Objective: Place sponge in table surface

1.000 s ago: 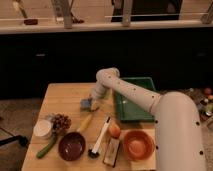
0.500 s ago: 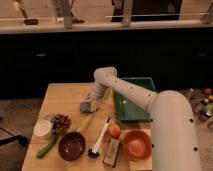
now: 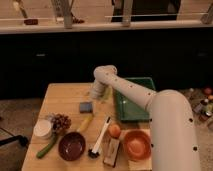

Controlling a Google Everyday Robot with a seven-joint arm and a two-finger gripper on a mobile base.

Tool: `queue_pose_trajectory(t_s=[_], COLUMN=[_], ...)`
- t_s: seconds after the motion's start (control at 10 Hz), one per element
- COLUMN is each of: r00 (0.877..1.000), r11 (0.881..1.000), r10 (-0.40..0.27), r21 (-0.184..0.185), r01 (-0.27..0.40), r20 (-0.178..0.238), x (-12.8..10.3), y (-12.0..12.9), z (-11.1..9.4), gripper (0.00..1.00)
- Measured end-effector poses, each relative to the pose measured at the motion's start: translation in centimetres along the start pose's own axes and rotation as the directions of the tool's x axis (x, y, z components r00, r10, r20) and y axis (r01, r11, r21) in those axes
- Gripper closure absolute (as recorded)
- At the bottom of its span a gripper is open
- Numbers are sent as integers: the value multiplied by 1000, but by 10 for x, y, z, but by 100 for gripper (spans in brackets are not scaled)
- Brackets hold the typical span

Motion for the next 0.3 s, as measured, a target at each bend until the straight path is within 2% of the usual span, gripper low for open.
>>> queue_pose_trajectory(t_s=[0.3], r00=[1000], r11=[1000], r10=[0], r21=[-4], r01=[0], r20=[2], x=[7], y=[1], z=[-8], gripper=[20])
